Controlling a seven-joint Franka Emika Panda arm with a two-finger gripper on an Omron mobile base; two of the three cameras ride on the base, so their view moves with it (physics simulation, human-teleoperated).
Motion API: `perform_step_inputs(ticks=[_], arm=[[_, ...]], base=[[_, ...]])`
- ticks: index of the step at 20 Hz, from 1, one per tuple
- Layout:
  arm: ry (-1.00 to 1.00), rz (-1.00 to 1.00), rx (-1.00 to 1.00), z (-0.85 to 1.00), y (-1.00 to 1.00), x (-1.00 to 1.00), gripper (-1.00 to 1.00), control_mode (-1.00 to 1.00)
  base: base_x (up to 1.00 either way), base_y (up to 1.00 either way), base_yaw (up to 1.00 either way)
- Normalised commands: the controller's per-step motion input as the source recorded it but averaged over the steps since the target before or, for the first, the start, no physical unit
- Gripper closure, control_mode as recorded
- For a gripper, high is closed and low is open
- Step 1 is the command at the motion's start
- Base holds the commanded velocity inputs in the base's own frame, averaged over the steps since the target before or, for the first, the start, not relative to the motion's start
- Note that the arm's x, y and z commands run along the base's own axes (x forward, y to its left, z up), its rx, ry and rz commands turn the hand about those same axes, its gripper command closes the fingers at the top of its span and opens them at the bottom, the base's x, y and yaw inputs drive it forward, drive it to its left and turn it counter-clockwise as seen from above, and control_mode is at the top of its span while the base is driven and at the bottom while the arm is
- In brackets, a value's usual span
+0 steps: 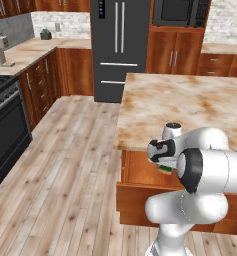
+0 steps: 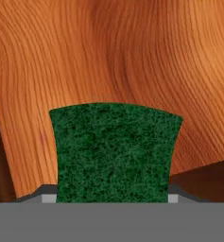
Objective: Restock the sink supplies by placing the sponge and soap dispenser on the counter and next to the sink. Make sure the soap dispenser is upright.
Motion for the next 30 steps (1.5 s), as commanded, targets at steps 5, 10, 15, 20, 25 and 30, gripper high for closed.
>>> perform_step_inputs(ticks=[5,10,15,20,25,30], arm=[[0.0,-0.1,0.02,1.0,0.0,-0.59,1.0,-1.0],[0.0,-0.09,0.0,0.99,0.07,-0.54,1.0,-1.0],[0.0,-0.01,-0.02,0.7,0.37,-0.39,1.0,-1.0],[0.02,0.09,-0.05,0.13,0.33,-0.21,1.0,-1.0],[-0.02,0.11,-0.02,-0.01,0.0,-0.28,1.0,-1.0],[0.0,0.0,0.0,0.0,0.0,0.0,1.0,1.0]], base=[[0.0,0.0,0.0],[0.0,0.0,0.0],[0.0,0.0,0.0],[0.0,0.0,0.0],[0.0,0.0,0.0],[-0.44,0.13,0.6]])
